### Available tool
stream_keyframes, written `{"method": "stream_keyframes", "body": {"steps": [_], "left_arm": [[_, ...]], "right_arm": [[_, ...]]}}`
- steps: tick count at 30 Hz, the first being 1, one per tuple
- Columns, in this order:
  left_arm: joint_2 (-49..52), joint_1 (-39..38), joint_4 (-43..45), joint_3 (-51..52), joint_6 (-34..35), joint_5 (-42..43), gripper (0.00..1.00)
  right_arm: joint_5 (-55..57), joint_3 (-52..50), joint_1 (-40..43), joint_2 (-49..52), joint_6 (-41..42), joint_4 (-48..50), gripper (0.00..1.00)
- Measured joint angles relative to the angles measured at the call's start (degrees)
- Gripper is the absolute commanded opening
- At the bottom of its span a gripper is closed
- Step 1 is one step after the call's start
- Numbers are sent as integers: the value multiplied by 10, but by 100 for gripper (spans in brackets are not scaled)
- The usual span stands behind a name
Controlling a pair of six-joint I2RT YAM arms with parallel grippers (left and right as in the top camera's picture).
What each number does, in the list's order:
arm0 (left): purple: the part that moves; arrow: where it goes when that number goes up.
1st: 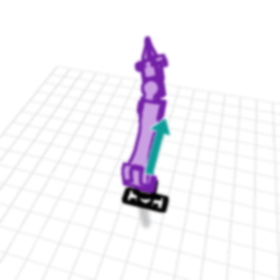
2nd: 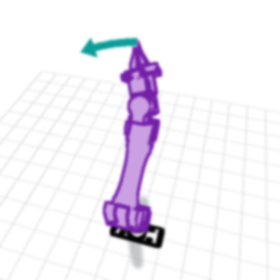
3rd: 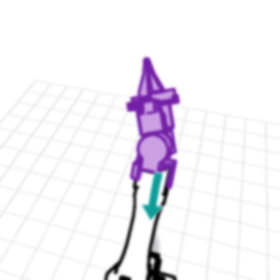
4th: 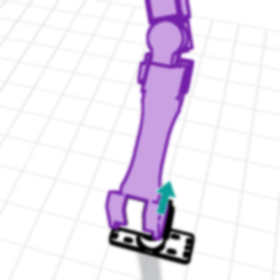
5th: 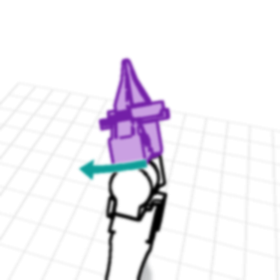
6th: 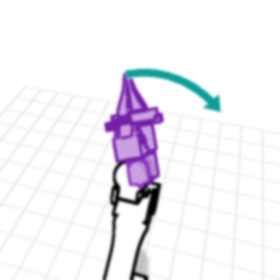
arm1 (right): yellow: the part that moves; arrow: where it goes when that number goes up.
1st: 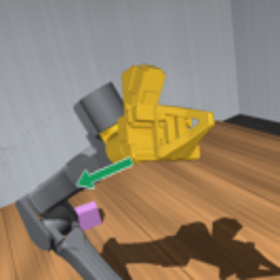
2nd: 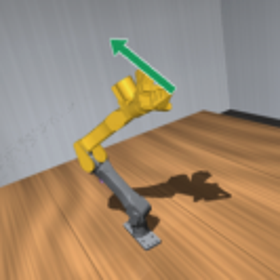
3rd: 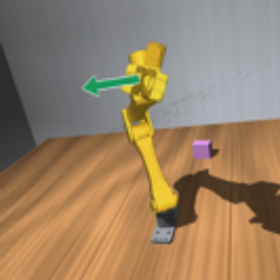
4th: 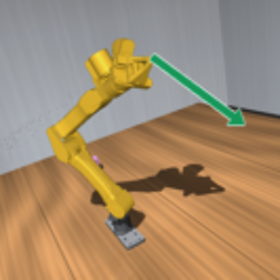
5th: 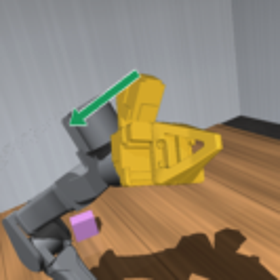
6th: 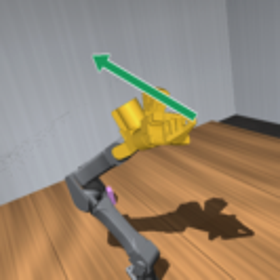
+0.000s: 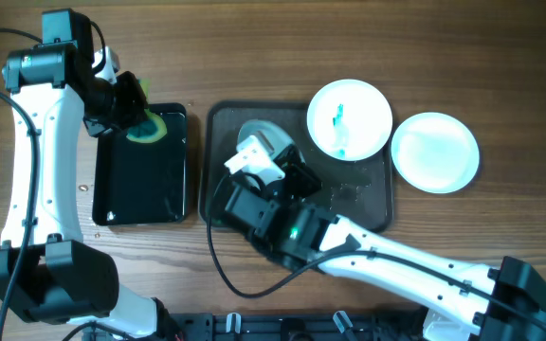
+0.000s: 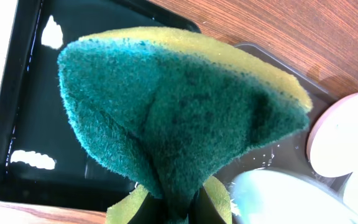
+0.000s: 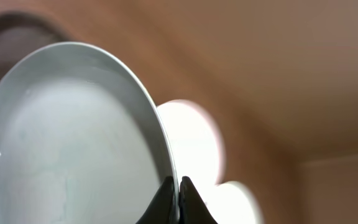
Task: Clean dirty plates on tray and stack at the side
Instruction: 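Lift the second plate with the right gripper and stack it on the first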
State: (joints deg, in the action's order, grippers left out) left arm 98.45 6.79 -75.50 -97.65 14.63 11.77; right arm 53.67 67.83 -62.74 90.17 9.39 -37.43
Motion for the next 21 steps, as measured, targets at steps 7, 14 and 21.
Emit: {"method": "stream_keyframes", "body": {"steps": [7,14,21], "left_arm": [[0,0,0,0,0,0,4],[0,0,0,0,0,0,4],[0,0,1,0,0,0,4]], "right_arm": [[-310,0,153,-70,125,-11,4],[-501,0,481,-191,144,-77,4],[-488,-5,734,-193,137,-135,4]]}}
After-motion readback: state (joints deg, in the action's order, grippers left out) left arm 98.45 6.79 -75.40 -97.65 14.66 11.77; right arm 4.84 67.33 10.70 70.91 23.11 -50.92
